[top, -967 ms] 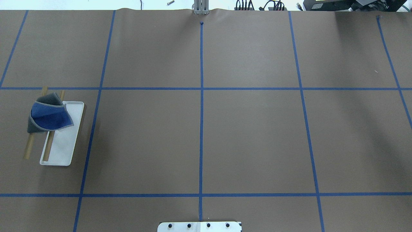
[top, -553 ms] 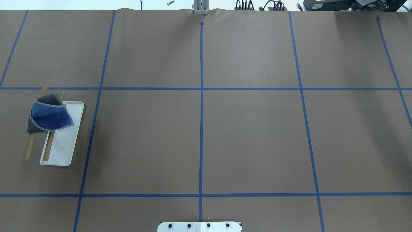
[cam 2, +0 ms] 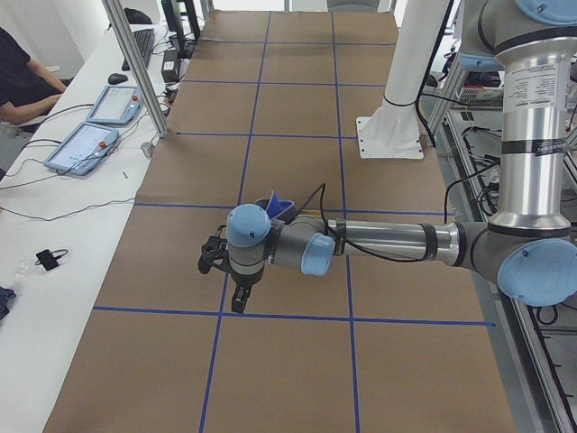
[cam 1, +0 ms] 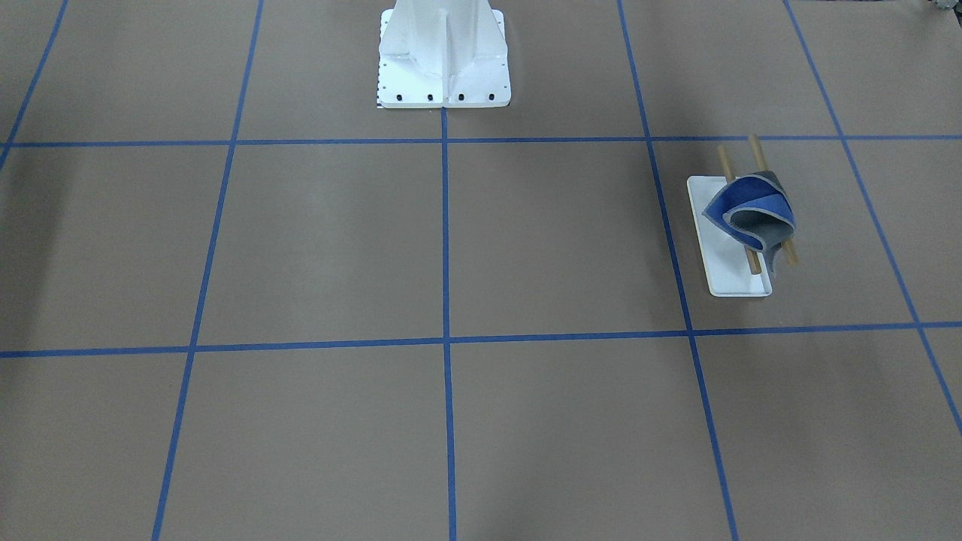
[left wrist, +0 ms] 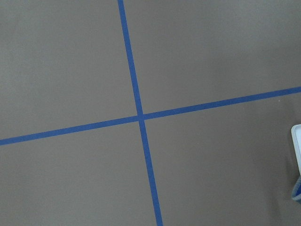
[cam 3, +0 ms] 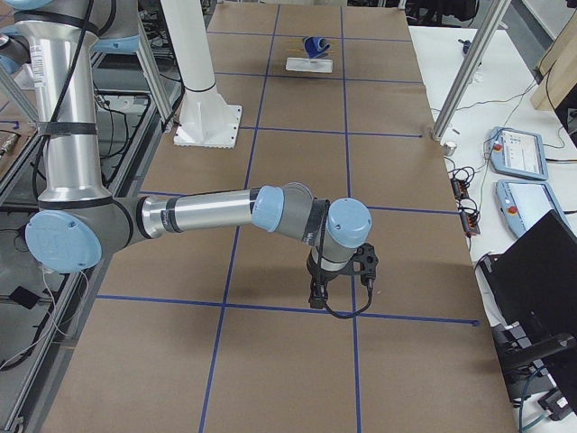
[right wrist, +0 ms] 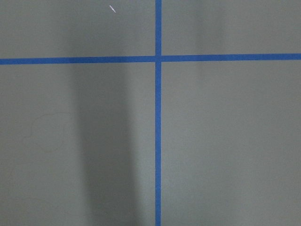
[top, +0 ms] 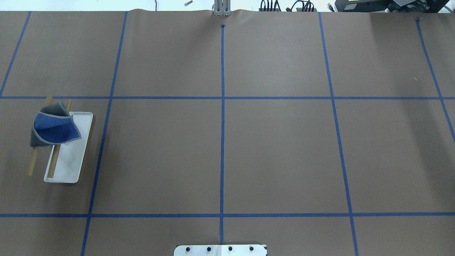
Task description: Hang towel on rack
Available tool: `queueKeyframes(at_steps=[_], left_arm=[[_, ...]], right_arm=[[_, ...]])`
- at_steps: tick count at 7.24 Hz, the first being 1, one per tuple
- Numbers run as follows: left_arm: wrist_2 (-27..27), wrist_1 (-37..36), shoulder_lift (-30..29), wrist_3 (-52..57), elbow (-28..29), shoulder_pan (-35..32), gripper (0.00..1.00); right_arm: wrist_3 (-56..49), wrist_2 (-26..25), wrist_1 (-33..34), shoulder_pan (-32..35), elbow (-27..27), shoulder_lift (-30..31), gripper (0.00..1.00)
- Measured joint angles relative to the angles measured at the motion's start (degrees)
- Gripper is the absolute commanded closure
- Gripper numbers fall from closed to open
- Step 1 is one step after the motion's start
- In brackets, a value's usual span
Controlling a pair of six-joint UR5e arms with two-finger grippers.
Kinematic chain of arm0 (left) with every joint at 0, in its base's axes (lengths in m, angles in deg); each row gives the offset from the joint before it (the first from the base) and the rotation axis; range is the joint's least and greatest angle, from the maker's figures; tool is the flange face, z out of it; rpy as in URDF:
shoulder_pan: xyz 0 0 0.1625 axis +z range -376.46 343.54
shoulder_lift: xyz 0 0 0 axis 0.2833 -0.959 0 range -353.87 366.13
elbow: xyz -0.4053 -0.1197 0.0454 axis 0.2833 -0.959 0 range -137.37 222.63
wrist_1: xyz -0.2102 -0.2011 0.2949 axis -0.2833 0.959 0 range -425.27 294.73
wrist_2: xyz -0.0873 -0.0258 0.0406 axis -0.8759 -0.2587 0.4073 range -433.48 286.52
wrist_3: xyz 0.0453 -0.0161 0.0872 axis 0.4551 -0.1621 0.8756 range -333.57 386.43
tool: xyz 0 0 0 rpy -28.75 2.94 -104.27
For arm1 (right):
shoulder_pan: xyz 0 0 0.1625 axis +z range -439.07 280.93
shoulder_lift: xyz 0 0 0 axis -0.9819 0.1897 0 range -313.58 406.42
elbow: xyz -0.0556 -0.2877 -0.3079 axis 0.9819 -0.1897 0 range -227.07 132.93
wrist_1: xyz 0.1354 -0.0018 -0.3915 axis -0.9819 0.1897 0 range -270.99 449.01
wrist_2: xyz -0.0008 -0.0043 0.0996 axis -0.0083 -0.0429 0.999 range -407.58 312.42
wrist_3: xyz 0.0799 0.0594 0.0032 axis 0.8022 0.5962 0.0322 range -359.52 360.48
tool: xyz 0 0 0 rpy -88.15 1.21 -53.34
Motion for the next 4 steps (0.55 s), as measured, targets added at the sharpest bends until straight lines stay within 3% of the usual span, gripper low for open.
queueKeyframes(at_steps=[2,4], left_arm=[[3.07,0.33,-0.55,-0.48,1.46,0.01,0.02],[3.75,-4.28,-2.44,-1.08,1.53,-0.03,0.02]], right_arm=[[2.51,-1.74,-7.24,0.09,-0.57,3.13,0.0],[7.86,-4.04,-9.98,0.11,-0.65,4.11,0.0]])
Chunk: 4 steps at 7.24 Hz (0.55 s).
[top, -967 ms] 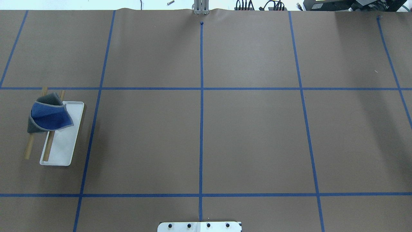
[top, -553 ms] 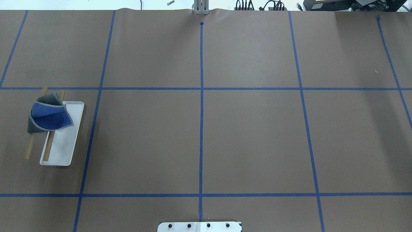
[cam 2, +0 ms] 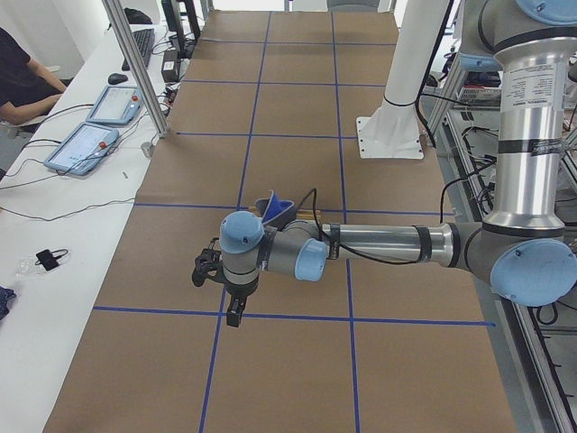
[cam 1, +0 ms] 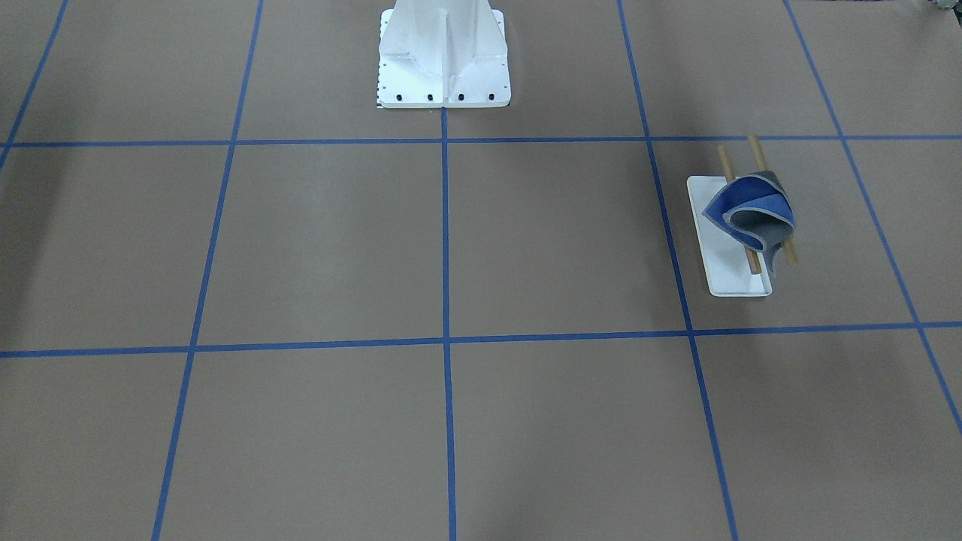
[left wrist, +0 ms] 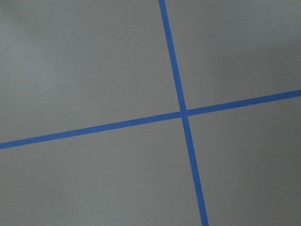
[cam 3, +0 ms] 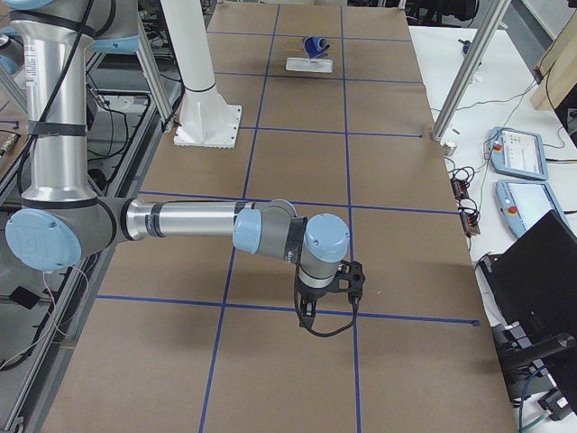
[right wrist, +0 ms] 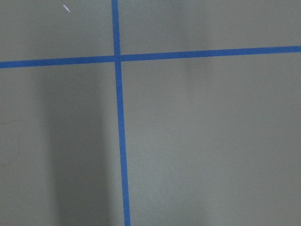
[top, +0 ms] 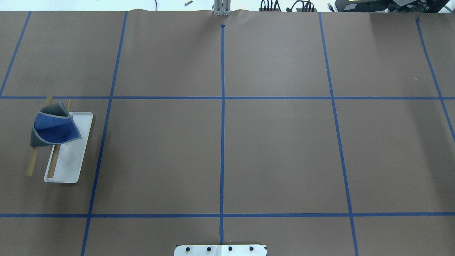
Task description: Hang towel on rack
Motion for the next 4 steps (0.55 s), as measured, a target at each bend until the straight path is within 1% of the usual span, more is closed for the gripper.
queueKeyframes(at_steps=[2,4], left_arm=[[0.02,-2.26,-1.28,-0.18,-0.14,-0.04,0.02],[-0.08,-2.61,-1.4,-0.21,-0.17,-0.04,0.02]], right_arm=[[1.0,-1.21,-2.84,-0.02,-1.33,0.3,0.0],[1.1,-1.41,-6.33,-0.1,-3.42,0.37,0.0]])
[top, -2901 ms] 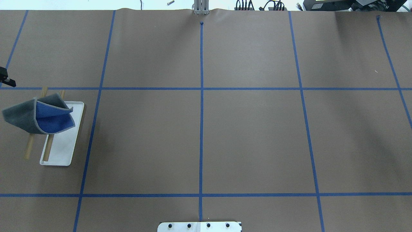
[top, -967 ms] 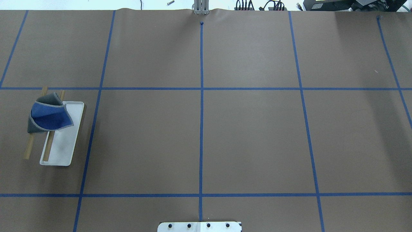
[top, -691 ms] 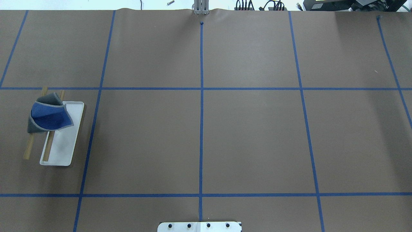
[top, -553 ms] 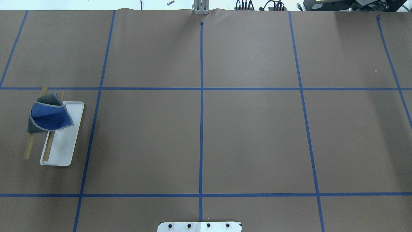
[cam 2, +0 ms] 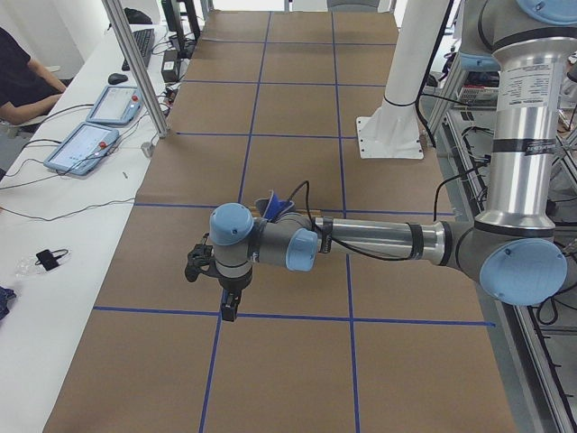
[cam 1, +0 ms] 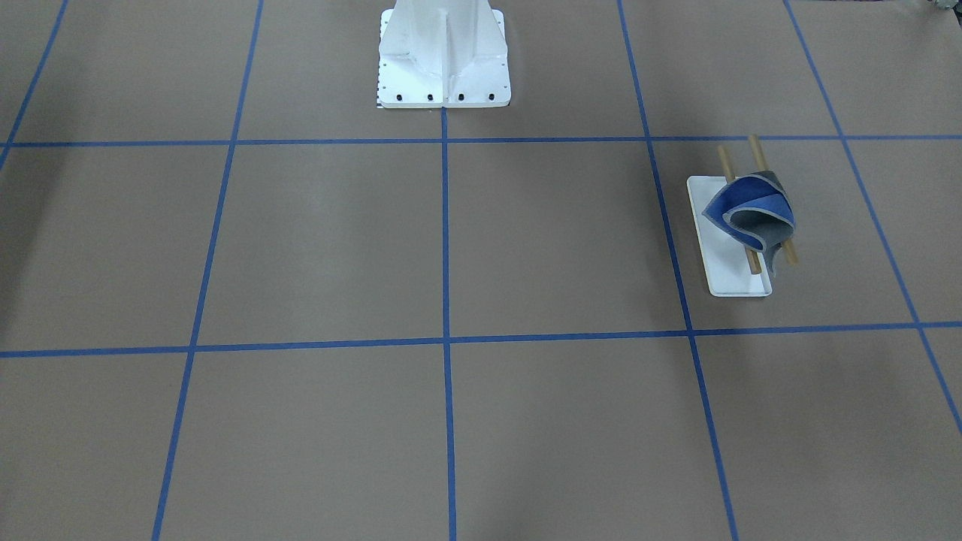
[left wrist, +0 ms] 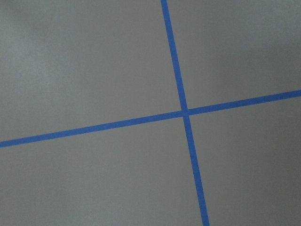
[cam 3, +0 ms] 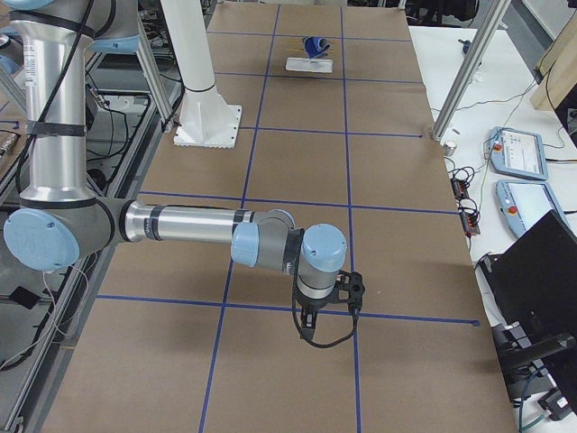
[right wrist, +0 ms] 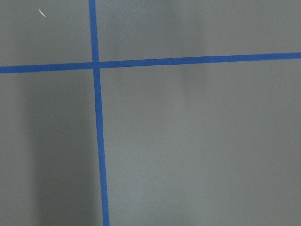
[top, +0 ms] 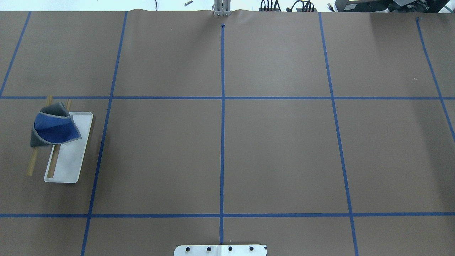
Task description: Hang towel on rack
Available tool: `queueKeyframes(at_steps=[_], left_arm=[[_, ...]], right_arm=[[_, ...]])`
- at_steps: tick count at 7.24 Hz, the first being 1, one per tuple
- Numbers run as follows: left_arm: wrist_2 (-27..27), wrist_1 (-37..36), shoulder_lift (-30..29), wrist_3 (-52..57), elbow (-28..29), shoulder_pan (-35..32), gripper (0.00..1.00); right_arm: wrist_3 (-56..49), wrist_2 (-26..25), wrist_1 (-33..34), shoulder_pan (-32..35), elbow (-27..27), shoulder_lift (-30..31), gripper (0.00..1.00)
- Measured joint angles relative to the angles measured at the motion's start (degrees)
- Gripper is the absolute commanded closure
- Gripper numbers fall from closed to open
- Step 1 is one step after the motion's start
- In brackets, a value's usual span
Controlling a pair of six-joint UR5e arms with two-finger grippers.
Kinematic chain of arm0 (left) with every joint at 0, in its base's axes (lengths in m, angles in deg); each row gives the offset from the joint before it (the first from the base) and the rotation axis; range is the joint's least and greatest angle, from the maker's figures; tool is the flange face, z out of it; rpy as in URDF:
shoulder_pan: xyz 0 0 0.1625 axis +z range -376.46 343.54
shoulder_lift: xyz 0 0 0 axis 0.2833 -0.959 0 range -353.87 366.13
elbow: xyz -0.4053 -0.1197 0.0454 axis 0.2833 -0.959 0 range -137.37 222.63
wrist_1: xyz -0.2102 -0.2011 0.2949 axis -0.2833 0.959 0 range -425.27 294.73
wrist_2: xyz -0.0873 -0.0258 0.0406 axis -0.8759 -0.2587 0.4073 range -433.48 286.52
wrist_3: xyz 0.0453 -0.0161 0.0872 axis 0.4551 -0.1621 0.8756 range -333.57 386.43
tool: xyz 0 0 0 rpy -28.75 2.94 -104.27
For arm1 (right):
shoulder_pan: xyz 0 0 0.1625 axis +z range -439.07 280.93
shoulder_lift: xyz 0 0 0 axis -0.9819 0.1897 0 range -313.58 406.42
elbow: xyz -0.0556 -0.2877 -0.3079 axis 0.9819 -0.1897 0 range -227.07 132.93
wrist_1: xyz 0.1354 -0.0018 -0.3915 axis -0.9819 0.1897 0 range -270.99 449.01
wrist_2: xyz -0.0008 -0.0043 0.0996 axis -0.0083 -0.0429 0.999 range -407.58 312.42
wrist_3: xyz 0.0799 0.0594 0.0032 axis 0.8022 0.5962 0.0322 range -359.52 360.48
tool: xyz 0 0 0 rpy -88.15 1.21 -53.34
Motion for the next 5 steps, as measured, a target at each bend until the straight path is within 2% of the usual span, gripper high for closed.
queueKeyframes(at_steps=[5], left_arm=[[-0.19,-0.04,0.13,-0.04,0.13,0.0,0.02]], right_arm=[[0.33,0.75,-0.71,-0.15,-0.14,-0.34,0.0]])
